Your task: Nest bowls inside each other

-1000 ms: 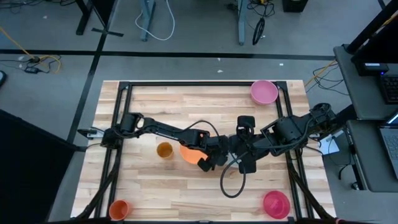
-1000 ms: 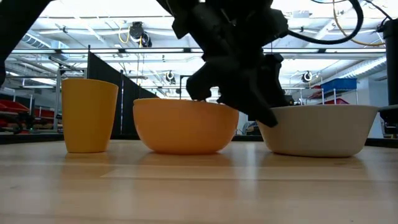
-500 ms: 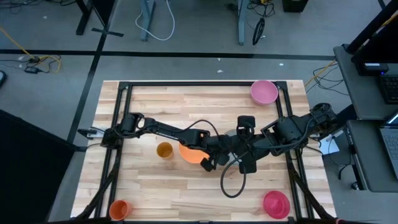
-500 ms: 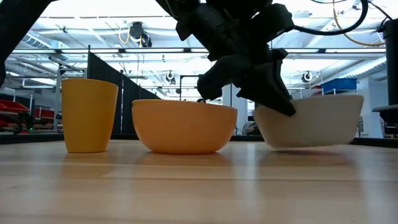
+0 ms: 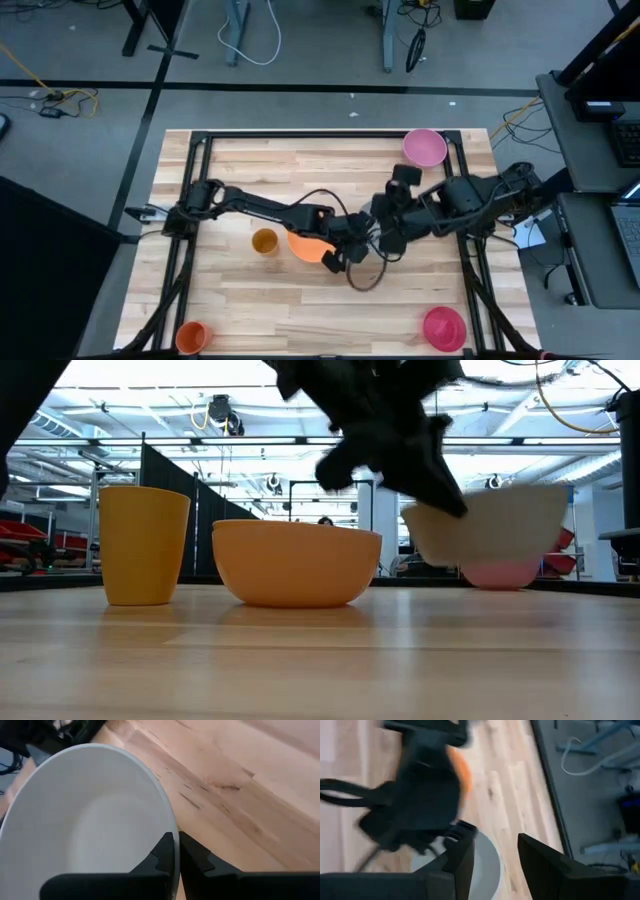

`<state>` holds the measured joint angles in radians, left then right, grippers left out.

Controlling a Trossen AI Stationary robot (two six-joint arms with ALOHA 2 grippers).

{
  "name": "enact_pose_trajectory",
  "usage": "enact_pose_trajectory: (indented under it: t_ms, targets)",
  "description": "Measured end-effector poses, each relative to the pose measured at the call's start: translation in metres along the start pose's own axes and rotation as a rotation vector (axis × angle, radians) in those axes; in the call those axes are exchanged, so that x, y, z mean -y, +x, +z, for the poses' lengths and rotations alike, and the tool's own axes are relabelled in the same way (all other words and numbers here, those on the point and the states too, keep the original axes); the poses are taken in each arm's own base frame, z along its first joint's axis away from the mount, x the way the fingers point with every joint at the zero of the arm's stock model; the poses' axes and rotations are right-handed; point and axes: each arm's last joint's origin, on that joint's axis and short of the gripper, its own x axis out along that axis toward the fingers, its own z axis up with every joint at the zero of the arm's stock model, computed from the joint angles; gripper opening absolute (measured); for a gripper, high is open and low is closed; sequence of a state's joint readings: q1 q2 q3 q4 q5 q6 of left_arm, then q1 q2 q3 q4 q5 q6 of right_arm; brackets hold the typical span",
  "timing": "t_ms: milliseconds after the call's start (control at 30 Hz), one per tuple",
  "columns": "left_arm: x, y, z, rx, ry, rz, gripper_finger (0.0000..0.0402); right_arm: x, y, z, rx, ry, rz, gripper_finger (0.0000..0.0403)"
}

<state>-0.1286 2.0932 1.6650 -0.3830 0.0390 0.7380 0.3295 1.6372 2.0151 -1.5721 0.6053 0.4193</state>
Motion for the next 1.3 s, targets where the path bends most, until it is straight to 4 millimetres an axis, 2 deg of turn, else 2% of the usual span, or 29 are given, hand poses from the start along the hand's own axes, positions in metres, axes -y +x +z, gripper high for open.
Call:
enact_pose_trajectory:
  t_ms: [200, 400, 600, 800, 900, 1033, 1167, 1300]
  targets:
    - [0.011, -0.038, 0.019, -0.025, -0.012, -0.033, 0.0000, 0.041, 0.024, 0.010, -0.057, 0.073, -0.094, 0.0137]
    - [0.032, -0.075, 0.028, -0.155, -0.022, -0.065, 0.0000, 0.102, 0.051, 0.013, -0.146, 0.210, -0.218, 0.0137]
    - [0.043, -0.111, 0.033, -0.255, -0.044, -0.022, 0.0000, 0.165, 0.071, 0.001, -0.252, 0.350, -0.215, 0.0137]
    - [0.046, -0.144, 0.036, -0.271, -0.084, 0.008, 0.0000, 0.206, 0.108, -0.030, -0.439, 0.446, -0.174, 0.0137]
    - [0.049, -0.159, 0.035, -0.296, -0.093, 0.018, 0.0000, 0.216, 0.134, -0.053, -0.558, 0.482, -0.144, 0.0137]
    - [0.054, -0.175, 0.035, -0.303, -0.103, 0.008, 0.0000, 0.218, 0.171, -0.088, -0.713, 0.514, -0.092, 0.0137]
    - [0.058, -0.186, 0.038, -0.288, -0.114, 0.009, 0.0000, 0.215, 0.202, -0.118, -0.764, 0.544, 0.004, 0.0137]
    - [0.057, -0.189, 0.038, -0.281, -0.119, 0.013, 0.0000, 0.211, 0.224, -0.136, -0.752, 0.546, 0.037, 0.0137]
